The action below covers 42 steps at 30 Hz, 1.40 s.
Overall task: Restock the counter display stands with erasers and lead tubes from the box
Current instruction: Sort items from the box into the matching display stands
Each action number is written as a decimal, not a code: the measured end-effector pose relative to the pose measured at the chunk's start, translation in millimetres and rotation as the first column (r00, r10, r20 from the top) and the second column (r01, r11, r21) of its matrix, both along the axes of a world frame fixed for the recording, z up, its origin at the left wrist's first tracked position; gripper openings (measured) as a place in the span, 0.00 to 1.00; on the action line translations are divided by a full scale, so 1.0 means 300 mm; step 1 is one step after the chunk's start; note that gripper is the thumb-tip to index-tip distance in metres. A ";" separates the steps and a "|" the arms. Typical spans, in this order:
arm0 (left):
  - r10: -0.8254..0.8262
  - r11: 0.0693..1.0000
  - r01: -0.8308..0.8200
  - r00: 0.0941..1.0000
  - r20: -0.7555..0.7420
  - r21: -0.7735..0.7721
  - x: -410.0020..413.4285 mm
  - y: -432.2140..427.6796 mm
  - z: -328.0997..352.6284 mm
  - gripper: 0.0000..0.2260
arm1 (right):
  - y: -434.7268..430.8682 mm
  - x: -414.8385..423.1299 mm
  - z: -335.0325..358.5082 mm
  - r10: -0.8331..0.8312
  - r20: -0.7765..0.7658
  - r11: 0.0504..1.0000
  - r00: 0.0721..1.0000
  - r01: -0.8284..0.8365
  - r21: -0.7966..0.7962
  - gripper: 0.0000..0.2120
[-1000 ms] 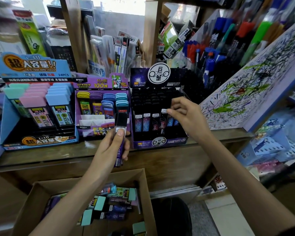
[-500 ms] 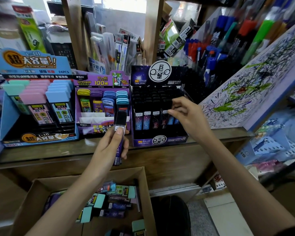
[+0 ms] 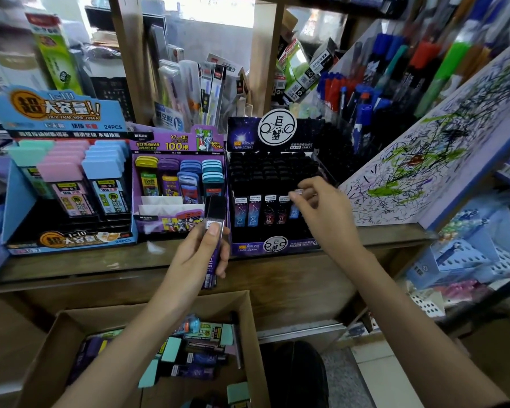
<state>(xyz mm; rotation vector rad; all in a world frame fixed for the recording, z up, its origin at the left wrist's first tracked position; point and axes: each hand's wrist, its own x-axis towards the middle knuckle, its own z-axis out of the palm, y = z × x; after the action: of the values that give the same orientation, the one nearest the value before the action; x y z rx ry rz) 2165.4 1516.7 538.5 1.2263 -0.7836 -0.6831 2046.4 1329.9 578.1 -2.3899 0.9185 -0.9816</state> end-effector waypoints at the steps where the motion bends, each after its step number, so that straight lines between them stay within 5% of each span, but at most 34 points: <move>1: -0.004 1.000 0.004 1.000 -0.007 -0.005 0.001 0.002 0.004 0.17 | 0.025 -0.003 0.008 0.007 0.066 1.000 0.998 -0.007 -0.011 0.12; 4: -0.013 1.000 0.013 1.000 -0.009 -0.017 -0.002 0.003 0.018 0.17 | 0.122 0.006 0.038 0.167 0.233 0.962 0.958 -0.210 0.173 0.06; 8: -0.027 1.000 0.028 0.997 0.068 -0.011 -0.014 0.007 0.032 0.12 | 0.246 0.064 0.045 0.378 0.333 0.736 0.864 -0.499 0.458 0.01; 15: -0.028 0.998 0.024 0.998 0.053 0.066 0.001 0.028 0.030 0.14 | 0.251 0.075 0.046 0.357 0.395 0.664 0.846 -0.528 0.529 0.02; 20: 0.051 0.996 -0.051 0.999 0.001 0.067 0.022 0.014 0.009 0.12 | 0.084 -0.037 0.148 0.210 0.494 0.773 0.844 -0.453 0.445 0.03; 25: 0.056 0.995 -0.056 0.998 0.002 0.079 0.015 -0.005 -0.004 0.10 | -0.069 -0.113 0.179 0.205 0.308 0.936 0.929 -0.278 0.215 0.07; 32: 0.043 0.996 -0.046 0.998 0.041 0.078 -0.012 -0.030 -0.008 0.10 | -0.102 -0.105 0.096 0.277 0.123 0.943 0.953 -0.294 0.157 0.07; 42: 0.018 0.996 -0.025 0.997 0.077 0.088 -0.015 -0.036 -0.014 0.11 | -0.131 -0.073 0.092 0.367 0.071 0.886 0.928 -0.372 0.277 0.10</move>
<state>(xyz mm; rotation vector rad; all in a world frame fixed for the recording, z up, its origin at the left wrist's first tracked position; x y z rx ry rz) 2161.0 1505.9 534.3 1.3466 -0.8085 -0.6627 2024.6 1290.5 605.8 -2.1910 0.5231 -0.6693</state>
